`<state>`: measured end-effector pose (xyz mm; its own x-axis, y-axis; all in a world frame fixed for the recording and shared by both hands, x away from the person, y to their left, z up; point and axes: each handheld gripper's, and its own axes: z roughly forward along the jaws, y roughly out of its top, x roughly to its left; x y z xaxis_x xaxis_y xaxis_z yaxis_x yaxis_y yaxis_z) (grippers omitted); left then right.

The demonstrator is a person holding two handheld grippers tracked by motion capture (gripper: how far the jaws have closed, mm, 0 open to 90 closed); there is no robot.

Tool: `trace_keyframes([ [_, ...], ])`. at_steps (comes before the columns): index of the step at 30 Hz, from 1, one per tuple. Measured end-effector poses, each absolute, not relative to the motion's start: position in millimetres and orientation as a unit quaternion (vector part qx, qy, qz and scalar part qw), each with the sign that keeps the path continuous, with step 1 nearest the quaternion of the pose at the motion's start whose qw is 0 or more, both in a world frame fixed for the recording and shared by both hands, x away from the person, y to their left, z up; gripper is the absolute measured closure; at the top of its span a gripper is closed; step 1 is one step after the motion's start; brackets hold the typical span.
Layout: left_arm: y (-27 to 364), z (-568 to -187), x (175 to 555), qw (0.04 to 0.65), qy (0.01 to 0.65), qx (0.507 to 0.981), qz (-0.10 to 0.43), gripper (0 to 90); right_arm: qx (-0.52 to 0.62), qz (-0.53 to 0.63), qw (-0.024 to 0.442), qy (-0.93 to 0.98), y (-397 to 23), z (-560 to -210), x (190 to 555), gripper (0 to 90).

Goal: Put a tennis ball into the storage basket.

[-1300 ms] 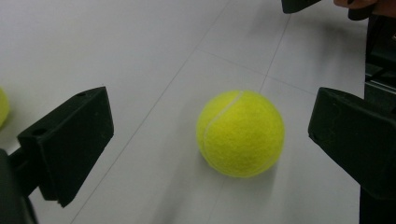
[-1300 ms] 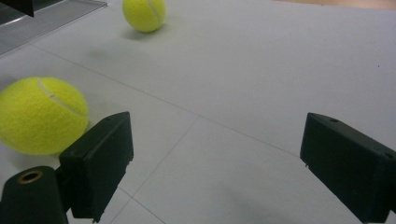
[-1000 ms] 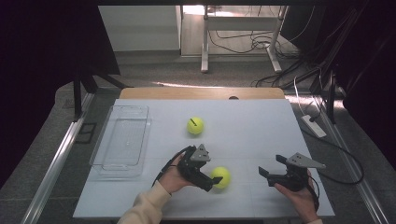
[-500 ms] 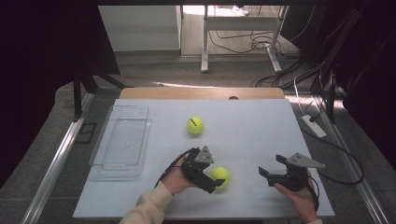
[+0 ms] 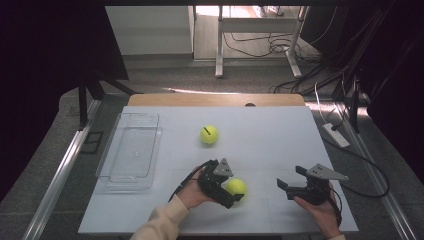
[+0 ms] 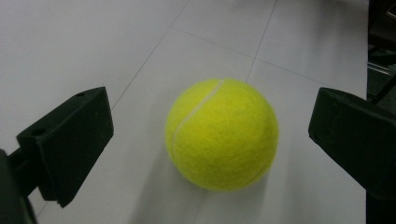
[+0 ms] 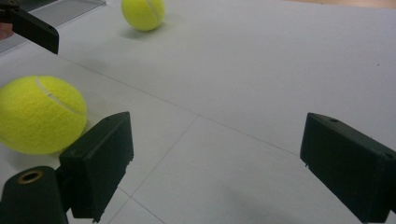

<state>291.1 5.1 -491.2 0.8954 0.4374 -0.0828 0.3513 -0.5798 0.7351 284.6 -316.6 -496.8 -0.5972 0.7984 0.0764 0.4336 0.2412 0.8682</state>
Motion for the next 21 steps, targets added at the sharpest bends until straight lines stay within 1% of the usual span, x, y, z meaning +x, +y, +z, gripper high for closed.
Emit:
trace_keyframes([
  [21,-4.3,-499.9,294.8,0.386,0.221,0.894,0.046,0.5,0.405,0.466,0.196,0.762,-317.1,-496.9,284.8,9.7],
])
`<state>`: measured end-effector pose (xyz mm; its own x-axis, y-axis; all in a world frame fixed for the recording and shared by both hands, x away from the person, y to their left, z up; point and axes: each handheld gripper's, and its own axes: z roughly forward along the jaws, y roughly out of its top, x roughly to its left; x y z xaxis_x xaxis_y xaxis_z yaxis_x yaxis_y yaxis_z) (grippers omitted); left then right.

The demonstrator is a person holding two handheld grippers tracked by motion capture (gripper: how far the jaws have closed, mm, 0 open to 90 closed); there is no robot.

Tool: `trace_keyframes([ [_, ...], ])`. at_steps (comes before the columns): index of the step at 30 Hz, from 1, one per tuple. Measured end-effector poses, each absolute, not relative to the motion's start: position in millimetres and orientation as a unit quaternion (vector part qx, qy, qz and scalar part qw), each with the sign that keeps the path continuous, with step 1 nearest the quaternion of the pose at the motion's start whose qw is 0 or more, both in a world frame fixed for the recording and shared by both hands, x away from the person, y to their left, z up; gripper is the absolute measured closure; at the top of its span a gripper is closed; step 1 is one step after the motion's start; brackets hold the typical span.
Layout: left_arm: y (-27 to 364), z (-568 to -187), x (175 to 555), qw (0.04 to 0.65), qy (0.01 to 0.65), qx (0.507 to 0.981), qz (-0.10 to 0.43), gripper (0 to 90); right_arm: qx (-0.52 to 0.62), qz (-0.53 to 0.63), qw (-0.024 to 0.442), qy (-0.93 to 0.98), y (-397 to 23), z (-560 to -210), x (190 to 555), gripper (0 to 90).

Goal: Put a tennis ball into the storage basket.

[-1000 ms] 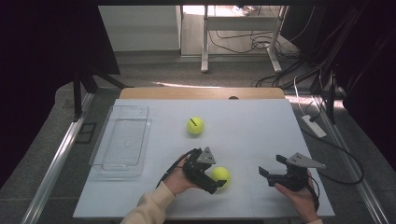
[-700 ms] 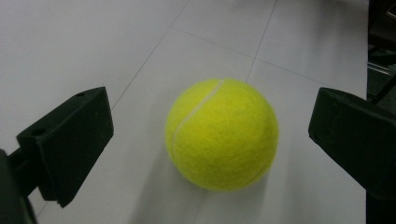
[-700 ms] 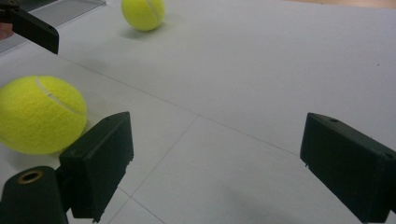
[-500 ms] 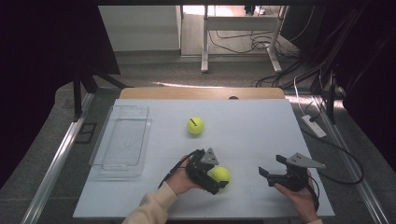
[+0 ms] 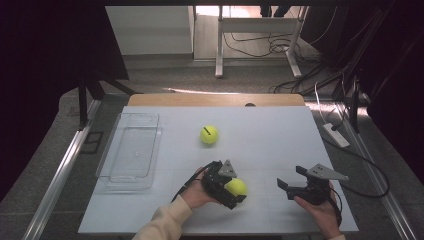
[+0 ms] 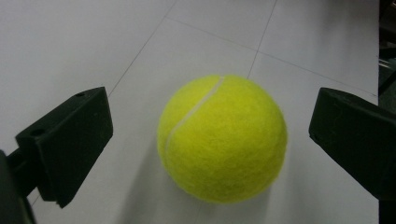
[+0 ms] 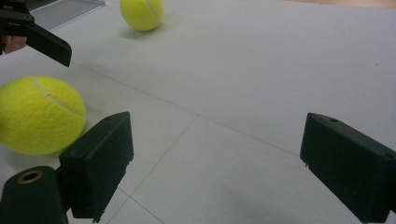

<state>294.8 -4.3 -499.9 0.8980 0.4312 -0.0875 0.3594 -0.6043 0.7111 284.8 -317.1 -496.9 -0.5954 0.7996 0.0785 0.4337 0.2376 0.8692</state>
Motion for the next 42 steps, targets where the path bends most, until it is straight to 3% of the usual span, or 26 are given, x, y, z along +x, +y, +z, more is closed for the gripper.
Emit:
trace_keyframes([
  [13,-11,-508,295,0.370,0.213,0.904,0.036,1.5,0.405,0.466,0.197,0.761,-317,-497,284,9.6],
  [22,-11,-512,296,0.370,0.208,0.905,0.025,14.5,0.406,0.466,0.196,0.762,-317,-497,285,9.7],
  [26,-9,-511,297,0.372,0.211,0.903,0.027,25.2,0.406,0.465,0.197,0.761,-318,-497,285,9.7],
  [42,-5,-507,297,0.378,0.214,0.900,0.038,26.7,0.407,0.463,0.200,0.761,-318,-497,285,9.7],
])
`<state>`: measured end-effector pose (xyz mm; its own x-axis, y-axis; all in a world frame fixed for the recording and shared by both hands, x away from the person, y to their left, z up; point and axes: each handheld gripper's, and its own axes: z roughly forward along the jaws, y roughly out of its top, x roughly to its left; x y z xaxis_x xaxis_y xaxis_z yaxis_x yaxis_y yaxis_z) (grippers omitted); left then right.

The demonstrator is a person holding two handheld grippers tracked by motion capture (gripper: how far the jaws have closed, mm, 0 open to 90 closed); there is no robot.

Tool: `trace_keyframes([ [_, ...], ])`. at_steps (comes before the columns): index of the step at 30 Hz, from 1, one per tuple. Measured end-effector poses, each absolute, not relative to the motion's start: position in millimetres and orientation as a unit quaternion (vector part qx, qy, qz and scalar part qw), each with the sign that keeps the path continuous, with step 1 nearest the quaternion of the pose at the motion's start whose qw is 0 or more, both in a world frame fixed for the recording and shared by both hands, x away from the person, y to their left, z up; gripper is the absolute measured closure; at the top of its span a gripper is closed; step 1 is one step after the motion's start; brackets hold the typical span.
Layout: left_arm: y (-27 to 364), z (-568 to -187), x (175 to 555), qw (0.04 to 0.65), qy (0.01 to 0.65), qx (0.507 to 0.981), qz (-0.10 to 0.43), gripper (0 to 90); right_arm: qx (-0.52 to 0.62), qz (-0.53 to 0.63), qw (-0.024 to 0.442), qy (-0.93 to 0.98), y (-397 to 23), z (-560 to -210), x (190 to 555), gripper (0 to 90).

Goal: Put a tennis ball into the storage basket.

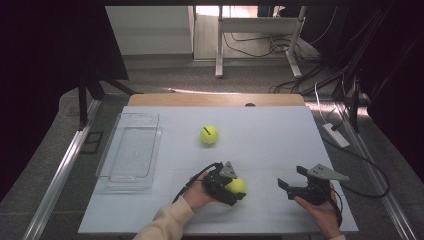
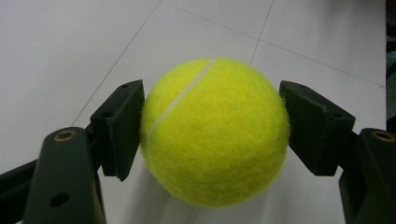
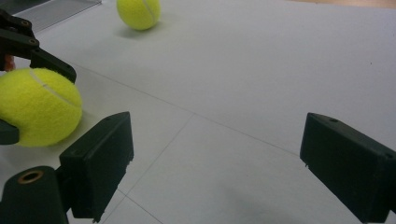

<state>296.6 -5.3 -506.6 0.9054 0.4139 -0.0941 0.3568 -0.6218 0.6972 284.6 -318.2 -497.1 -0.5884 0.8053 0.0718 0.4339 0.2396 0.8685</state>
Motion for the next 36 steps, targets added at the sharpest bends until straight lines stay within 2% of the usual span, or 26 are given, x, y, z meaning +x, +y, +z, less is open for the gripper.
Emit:
trace_keyframes([
  [36,16,-478,294,0.437,0.227,0.867,0.070,26.6,0.408,0.463,0.201,0.761,-318,-497,284,9.7],
])
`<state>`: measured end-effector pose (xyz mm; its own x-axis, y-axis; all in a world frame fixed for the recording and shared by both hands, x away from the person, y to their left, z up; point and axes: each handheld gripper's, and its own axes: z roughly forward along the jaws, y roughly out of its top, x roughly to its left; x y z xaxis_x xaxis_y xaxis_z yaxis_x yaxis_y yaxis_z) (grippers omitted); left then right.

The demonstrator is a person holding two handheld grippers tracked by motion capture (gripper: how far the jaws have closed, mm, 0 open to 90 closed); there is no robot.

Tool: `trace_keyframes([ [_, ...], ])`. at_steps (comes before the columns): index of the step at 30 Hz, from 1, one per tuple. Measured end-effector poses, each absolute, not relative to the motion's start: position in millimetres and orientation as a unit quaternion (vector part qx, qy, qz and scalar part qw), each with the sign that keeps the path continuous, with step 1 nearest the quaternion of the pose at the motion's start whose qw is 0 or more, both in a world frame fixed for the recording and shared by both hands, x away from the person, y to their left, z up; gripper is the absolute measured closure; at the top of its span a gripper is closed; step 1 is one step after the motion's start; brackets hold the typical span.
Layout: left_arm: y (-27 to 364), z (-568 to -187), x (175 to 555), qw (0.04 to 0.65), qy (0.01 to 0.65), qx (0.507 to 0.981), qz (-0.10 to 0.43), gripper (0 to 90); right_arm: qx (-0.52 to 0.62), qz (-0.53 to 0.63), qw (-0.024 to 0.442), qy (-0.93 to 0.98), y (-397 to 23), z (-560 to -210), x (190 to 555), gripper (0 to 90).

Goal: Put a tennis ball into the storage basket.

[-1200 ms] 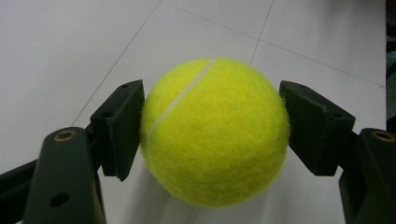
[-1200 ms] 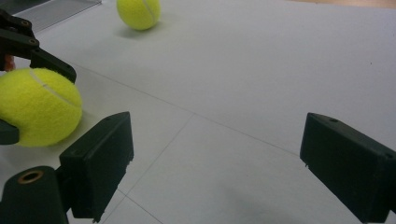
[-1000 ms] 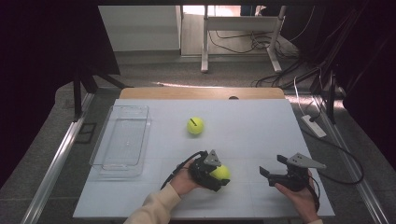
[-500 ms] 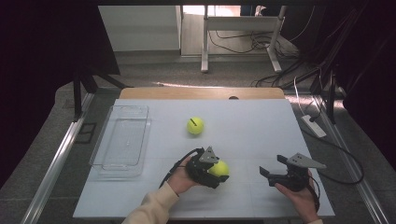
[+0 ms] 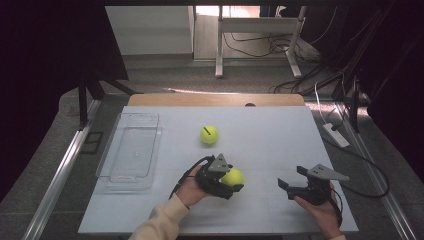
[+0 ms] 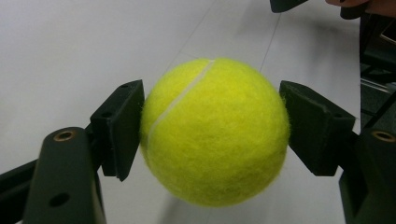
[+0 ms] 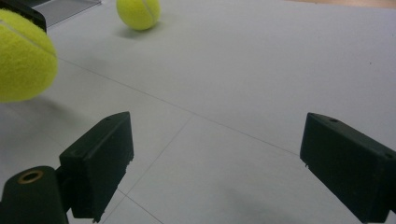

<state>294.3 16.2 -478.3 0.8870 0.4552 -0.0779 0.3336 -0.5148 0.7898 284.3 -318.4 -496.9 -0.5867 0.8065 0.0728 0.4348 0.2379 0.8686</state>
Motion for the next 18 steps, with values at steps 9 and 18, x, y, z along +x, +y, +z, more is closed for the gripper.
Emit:
trace_keyframes([
  [9,24,-472,295,0.445,0.231,0.861,0.080,26.6,0.410,0.463,0.202,0.760,-319,-497,284,9.8],
  [18,33,-466,295,0.455,0.236,0.854,0.091,26.6,0.410,0.462,0.202,0.760,-319,-497,284,9.9],
])
